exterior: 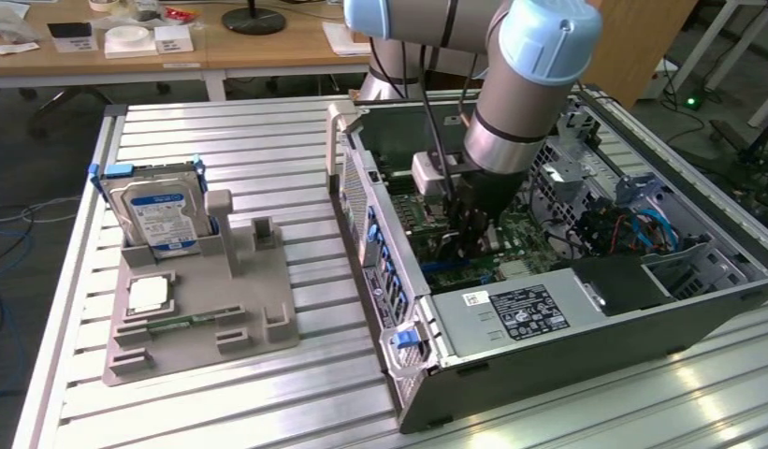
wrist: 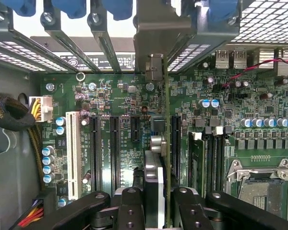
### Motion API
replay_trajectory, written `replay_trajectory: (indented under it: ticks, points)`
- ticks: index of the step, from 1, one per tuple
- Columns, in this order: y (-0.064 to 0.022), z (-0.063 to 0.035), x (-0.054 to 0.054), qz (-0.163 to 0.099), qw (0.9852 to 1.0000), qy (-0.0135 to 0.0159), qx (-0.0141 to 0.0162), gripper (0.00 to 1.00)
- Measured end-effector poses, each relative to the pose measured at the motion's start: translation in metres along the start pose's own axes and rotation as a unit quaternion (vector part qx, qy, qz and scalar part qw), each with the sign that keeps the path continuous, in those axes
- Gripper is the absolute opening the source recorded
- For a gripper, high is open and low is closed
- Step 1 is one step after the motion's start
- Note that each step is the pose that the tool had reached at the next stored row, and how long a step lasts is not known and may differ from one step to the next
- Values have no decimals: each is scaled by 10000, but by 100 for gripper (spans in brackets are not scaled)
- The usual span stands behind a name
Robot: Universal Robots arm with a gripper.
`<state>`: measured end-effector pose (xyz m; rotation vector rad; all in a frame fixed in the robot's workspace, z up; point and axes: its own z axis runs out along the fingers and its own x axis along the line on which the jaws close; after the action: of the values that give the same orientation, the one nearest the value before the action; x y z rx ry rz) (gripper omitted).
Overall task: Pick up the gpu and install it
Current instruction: 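Insert the gpu into the slot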
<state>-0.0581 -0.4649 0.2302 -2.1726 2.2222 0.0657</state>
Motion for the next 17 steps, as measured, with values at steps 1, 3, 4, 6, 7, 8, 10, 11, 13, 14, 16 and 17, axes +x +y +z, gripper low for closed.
replay_trajectory:
  ticks: [1, 3, 4, 6, 7, 8, 10, 11, 13, 14, 16, 17]
  points:
    - [0, -2, 0, 0, 10000, -1, 1, 28]
    - [0, -12, 0, 0, 10000, 0, 4, 28]
    - [0, -12, -1, -1, 10000, -2, 7, 28]
    - [-1, -13, -1, -1, 10000, -2, 12, 28]
    - [-1, -14, -1, -1, 10000, -1, 12, 28]
    - [-2, -14, -1, 0, 10000, -1, 13, 28]
    - [-3, -14, -1, -1, 10000, 0, 14, 28]
    - [-3, -14, -1, -1, 10000, 0, 14, 28]
    - [-3, -9, 0, -1, 10000, 0, 14, 28]
    - [-3, -5, -1, -1, 10000, 0, 14, 28]
    - [-3, 5, -1, -1, 10000, 0, 14, 28]
    - [-3, 8, -1, -1, 10000, 0, 14, 28]
